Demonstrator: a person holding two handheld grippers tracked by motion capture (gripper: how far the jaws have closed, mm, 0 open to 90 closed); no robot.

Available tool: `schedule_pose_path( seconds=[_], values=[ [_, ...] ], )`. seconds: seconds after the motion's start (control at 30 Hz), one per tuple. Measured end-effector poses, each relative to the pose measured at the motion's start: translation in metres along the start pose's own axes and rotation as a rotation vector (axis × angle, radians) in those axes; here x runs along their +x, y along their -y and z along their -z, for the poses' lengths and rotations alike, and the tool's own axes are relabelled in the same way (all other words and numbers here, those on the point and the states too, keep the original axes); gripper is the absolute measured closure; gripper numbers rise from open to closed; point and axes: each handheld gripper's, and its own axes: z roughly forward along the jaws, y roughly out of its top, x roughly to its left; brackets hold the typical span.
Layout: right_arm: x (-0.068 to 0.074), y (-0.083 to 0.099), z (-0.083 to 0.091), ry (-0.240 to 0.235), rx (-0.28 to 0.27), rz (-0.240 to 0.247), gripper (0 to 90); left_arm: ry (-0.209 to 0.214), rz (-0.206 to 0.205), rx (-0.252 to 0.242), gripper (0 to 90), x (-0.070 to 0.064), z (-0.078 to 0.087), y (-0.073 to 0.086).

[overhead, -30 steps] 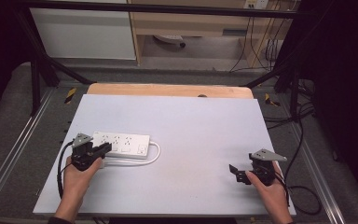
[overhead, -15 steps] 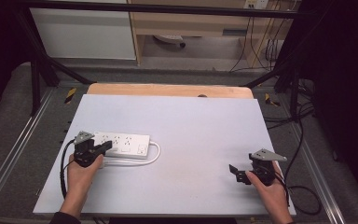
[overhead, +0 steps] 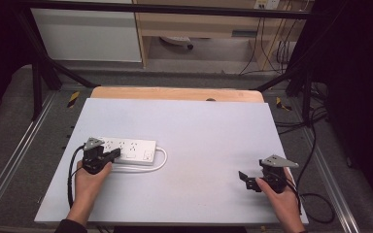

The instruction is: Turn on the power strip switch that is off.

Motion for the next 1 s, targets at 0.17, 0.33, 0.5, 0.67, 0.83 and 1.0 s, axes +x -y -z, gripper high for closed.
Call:
schedule_pose_path(
  seconds=[0.17, 0.33, 0.5, 0.67, 0.83, 1.0],
  values=[
    [-0.0005, 0.0002, 0.0008, 0.001, -0.003, -0.001, 4.7, -0.002, -0.005, 0.005, 89.9, -0.0006, -0.0019, -0.0003],
    [0.0000, 0.0000, 0.0004, -0.001, -0.002, 0.000, 4.8, 0.001, -0.011, 0.010, 89.8, -0.0016, -0.0027, 0.0000],
    [-0.0005, 0.0002, 0.0008, 0.000, -0.004, -0.002, 4.8, -0.003, -0.012, 0.013, 89.9, -0.0020, -0.0034, 0.0003],
    [0.0000, 0.0001, 0.0002, -0.002, -0.001, -0.004, 4.8, 0.001, -0.010, 0.011, 89.9, -0.0025, -0.0039, 0.0004],
    [-0.0002, 0.0002, 0.0005, -0.001, -0.001, -0.004, 4.8, 0.008, -0.014, 0.011, 89.9, -0.0029, -0.0041, 0.0005],
    [-0.0001, 0.0003, 0.0004, -0.002, -0.001, -0.003, 4.8, 0.005, -0.018, 0.011, 89.9, -0.0032, -0.0041, 0.0006]
  ],
)
